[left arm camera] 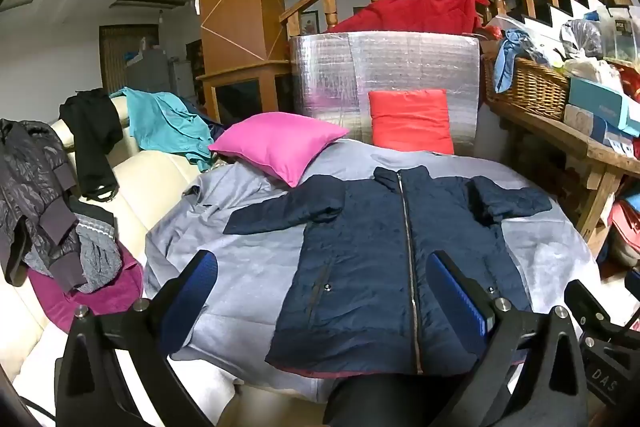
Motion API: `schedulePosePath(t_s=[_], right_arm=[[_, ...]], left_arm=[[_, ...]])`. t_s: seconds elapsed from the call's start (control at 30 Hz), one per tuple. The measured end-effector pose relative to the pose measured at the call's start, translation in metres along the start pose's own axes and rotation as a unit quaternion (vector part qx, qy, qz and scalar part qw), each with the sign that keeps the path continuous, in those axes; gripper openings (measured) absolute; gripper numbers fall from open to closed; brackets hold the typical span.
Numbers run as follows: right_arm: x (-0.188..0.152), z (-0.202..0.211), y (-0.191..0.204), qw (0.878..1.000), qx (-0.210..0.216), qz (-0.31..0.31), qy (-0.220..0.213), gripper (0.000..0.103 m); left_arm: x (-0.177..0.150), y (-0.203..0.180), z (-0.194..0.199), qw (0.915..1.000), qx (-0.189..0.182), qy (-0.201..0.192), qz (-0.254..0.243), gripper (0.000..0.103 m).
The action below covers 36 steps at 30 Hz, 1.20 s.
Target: Fold large clothes
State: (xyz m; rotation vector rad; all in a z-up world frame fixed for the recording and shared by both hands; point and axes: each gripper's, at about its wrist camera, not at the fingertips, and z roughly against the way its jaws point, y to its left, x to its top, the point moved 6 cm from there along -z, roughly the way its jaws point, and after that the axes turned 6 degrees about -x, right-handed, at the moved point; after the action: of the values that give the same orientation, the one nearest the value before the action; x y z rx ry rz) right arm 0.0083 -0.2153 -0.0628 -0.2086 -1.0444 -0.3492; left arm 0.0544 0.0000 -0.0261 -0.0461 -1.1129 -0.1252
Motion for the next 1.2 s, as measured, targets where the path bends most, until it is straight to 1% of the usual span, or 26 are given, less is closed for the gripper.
schedulePosePath(t_s=[0.03,0.27,0.3,0.53,1.2], right_arm=[[-0.0007,-0.0007,-0.0001,1.000,-0.001,0.002,0.007,0.103],[-0.0012,-0.0019,-0.0020,1.000,0.000,-0.002,0.008,0.103],[-0.0014,-0.0023,-0.0021,1.000,0.001,-0.002,0.008,0.103],[0.0003,-0.0016,-0.0038,1.000,-0.001,-0.007,0.008,0.103],[-0.0030,-0.0039,-0.0022,1.000,0.001,-0.009,0.017,0.103]], left_arm=[[0.0002,0.0004,-0.0001,1.0000,0.000,0.000,0.000,0.103],[0.0030,0.0091,-0.0021,0.9999,0.007,-0.001,0.009,0.103],[-0.0014,0.0057,-0.0025,1.0000,0.009,-0.001,0.001,0.103],[-0.0002,0.0039,0.0005,0.9999,0.013,-0.004,-0.001,0.103],[-0.0005,0.0056,0.0019,1.0000,0.006,-0.003,0.002,0.103]])
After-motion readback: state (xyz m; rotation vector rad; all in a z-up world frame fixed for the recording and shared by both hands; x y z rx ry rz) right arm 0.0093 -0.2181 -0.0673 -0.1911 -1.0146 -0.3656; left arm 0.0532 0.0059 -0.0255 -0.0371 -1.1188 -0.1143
